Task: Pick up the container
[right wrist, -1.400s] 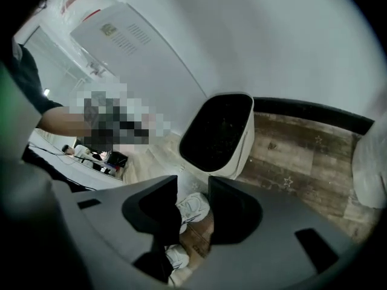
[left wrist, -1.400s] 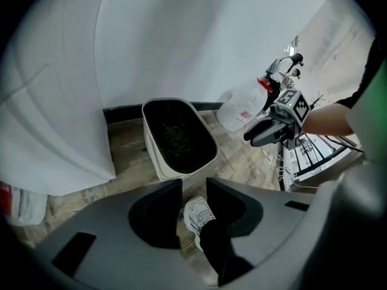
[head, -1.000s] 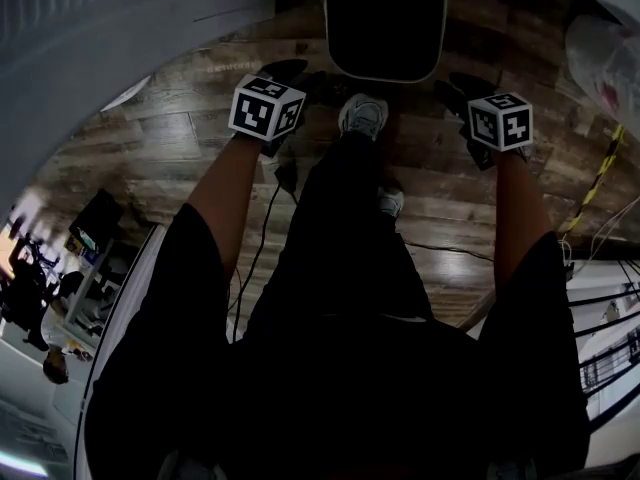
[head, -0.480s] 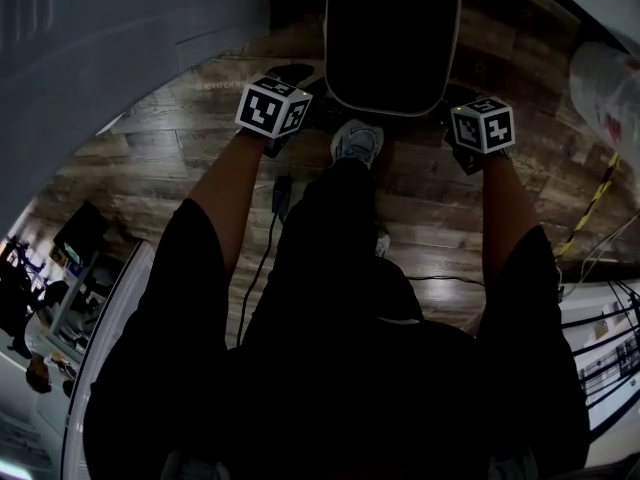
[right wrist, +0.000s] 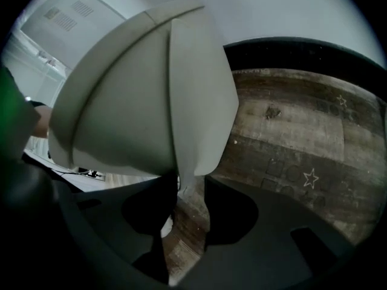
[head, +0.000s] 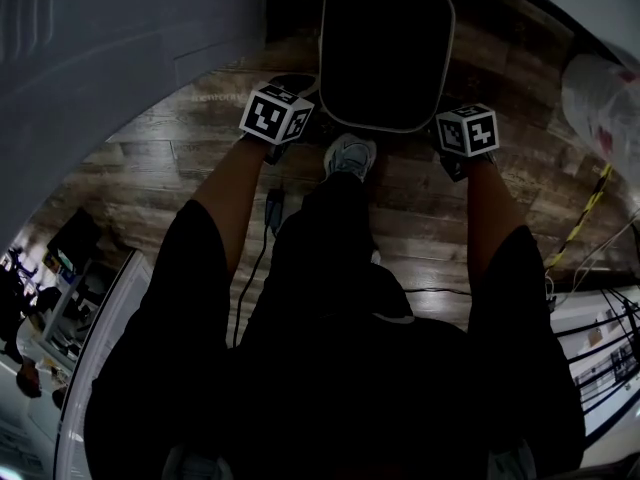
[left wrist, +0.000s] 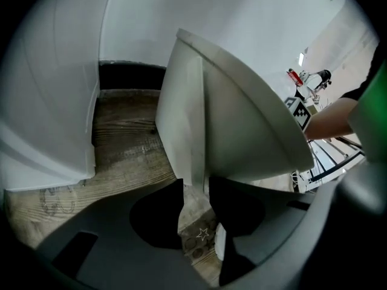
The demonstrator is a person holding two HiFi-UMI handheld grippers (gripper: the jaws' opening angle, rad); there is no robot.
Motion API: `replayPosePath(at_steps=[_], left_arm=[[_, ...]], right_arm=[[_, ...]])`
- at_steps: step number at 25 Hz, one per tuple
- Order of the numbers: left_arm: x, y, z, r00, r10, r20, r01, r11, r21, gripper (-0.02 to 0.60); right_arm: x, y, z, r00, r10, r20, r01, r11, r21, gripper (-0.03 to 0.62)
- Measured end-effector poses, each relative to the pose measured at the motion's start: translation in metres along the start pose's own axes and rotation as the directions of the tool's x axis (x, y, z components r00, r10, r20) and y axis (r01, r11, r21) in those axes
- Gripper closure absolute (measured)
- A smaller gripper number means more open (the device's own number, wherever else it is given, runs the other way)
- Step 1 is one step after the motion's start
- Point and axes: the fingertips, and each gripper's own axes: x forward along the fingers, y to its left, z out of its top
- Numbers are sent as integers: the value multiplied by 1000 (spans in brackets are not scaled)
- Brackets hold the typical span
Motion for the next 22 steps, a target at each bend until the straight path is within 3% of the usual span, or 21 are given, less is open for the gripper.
replayPosePath(at_steps=[4, 8, 12, 22], left_arm=[[3, -3, 0, 1000, 4, 24, -3, 998, -64, 512], [2, -2, 1, 999, -5, 49, 10, 995, -101, 515], [-1, -5, 0, 999, 2, 37, 1, 996, -87, 518], [-24, -17, -6, 995, 22, 95, -3, 981, -195, 531]], right_arm=[[1, 6, -1, 1000, 13, 23, -14, 999, 39, 502], [1, 3, 0, 998, 14, 57, -19, 996, 88, 511], [-3, 2, -3, 996, 13, 87, -25, 989, 146, 520], [-20, 27, -10, 993, 17, 114, -39, 980, 194, 520]])
